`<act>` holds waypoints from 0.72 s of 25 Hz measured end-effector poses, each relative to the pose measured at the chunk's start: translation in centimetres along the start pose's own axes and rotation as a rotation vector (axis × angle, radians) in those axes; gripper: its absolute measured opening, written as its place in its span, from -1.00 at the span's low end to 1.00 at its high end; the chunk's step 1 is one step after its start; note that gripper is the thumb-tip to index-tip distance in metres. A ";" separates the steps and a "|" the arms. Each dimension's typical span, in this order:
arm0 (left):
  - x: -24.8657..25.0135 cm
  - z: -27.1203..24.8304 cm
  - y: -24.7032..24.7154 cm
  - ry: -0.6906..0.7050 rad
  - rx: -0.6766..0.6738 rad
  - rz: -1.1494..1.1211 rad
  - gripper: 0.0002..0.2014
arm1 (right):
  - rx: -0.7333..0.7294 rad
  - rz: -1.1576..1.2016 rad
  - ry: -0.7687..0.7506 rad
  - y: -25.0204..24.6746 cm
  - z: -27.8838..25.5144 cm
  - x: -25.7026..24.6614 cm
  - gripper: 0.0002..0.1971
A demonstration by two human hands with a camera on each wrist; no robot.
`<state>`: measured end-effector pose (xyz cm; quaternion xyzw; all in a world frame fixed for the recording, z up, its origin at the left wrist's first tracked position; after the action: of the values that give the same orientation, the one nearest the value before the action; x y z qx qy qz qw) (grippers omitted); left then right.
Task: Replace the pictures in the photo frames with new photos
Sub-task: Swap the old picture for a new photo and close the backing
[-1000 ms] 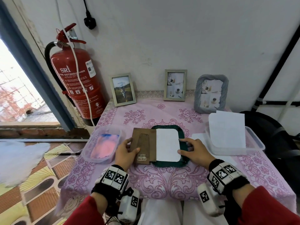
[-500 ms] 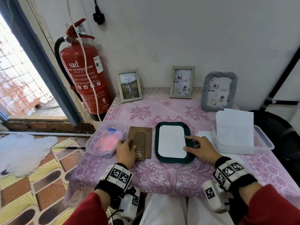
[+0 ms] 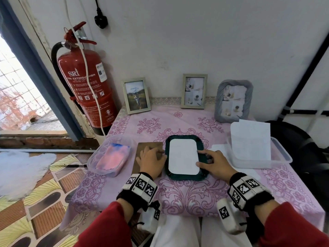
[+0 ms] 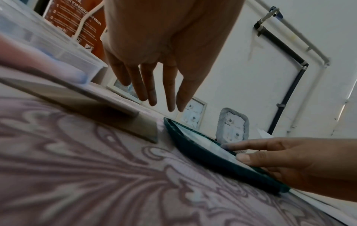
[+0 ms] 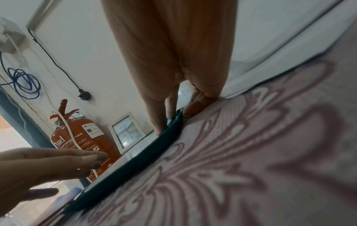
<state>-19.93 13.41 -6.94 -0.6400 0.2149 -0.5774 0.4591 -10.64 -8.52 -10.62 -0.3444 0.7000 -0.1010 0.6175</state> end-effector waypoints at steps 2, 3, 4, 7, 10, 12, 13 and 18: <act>0.5 0.3 0.8 -0.026 -0.068 0.043 -0.67 | -0.002 0.007 0.004 0.1 0.0 0.0 -0.51; 0.6 0.4 1.2 -0.039 -0.096 0.069 -0.65 | 0.001 0.009 0.002 0.1 0.0 0.0 -0.51; 0.7 0.4 1.6 -0.052 -0.119 0.084 -0.64 | 0.006 0.008 0.000 0.1 0.0 0.0 -0.51; 0.8 0.5 2.3 -0.080 -0.148 0.059 -0.65 | 0.024 0.017 -0.004 -0.1 -0.2 -0.1 -0.51; 0.1 0.7 2.4 -0.135 -0.111 -0.038 -0.67 | 0.023 0.019 0.002 0.0 -0.3 -0.2 -0.52; -0.5 1.0 2.8 -0.164 -0.091 -0.121 -0.69 | 0.017 0.006 0.013 0.0 -0.4 -0.2 -0.51; -0.7 1.1 3.1 -0.172 -0.090 -0.175 -0.70 | 0.019 -0.001 0.016 0.0 -0.4 -0.2 -0.51; -1.4 1.8 3.6 -0.185 -0.042 -0.414 -0.74 | 0.028 -0.023 0.013 0.0 -0.6 -0.3 -0.49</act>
<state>-17.69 13.41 -10.56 -0.7300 0.0479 -0.5937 0.3350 -11.24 -8.52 -10.24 -0.3431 0.6983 -0.1202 0.6166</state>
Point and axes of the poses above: each hand's wrist, its own z-axis towards the middle knuckle, its own y-axis out of the palm, x = y × z, the point moved 10 cm from there along z, towards the middle knuckle, and after that the axes turned 12 degrees about y, right-handed, at the moved point
